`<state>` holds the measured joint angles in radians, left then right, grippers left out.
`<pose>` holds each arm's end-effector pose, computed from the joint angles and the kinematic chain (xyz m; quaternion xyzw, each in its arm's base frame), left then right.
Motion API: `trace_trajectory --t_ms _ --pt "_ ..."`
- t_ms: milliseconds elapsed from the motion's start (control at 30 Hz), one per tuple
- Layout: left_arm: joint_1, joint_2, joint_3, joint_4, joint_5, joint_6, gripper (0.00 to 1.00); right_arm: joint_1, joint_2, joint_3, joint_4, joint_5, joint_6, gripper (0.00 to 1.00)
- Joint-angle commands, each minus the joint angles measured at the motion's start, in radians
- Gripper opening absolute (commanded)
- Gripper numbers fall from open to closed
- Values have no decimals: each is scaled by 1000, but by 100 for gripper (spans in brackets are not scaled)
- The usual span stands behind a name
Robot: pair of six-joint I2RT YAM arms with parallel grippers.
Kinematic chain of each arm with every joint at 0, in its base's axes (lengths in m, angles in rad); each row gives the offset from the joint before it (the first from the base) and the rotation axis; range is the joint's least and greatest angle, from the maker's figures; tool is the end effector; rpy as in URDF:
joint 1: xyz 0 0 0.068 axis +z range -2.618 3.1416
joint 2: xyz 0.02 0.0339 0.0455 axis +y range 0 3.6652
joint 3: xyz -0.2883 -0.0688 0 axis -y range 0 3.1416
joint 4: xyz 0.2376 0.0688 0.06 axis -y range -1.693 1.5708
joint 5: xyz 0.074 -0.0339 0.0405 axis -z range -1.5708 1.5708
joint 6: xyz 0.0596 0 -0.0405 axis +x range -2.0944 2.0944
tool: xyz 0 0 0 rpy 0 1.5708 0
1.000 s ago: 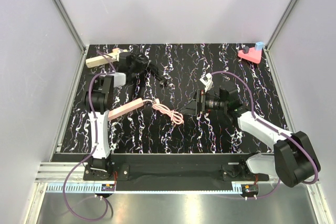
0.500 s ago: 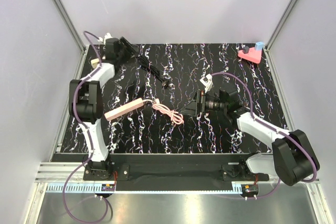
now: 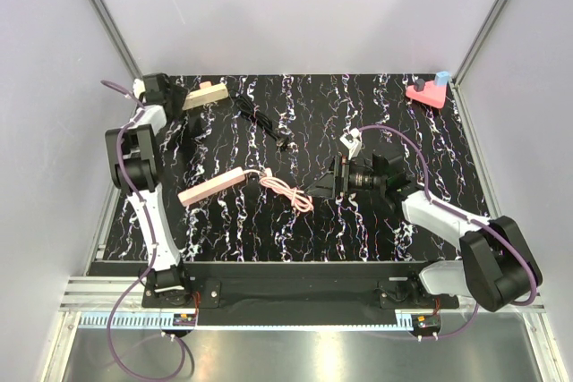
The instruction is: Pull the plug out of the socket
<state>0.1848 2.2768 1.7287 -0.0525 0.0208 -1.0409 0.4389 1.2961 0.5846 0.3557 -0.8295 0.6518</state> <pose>0.5422 0.1001 0.1848 -0.5048 0.7264 -0.2019 0.4204 0.2239 0.1537 0.2415 -0.1489 0.7717 0.5539 0.2750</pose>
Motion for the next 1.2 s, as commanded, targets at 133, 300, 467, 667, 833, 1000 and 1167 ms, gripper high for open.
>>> trace_trajectory --t_ms 133,300,467,667,833,1000,1167 --pt "-1 47 166 -174 -104 -225 70 8 14 3 51 1 -3 100" --pt "13 85 227 -248 -143 -311 71 8 23 0 51 4 -4 100" --pt "25 162 322 -331 -153 -320 75 7 32 4 52 9 -3 100" --pt "27 208 393 -385 -180 -367 75 8 46 3 58 15 -1 100" --pt "27 230 411 -392 -209 -370 70 7 54 4 60 17 0 100" --pt "33 242 425 -400 -202 -344 67 8 54 6 57 20 -1 100" --pt "31 240 420 -402 -193 -323 56 8 52 8 54 23 -3 100"
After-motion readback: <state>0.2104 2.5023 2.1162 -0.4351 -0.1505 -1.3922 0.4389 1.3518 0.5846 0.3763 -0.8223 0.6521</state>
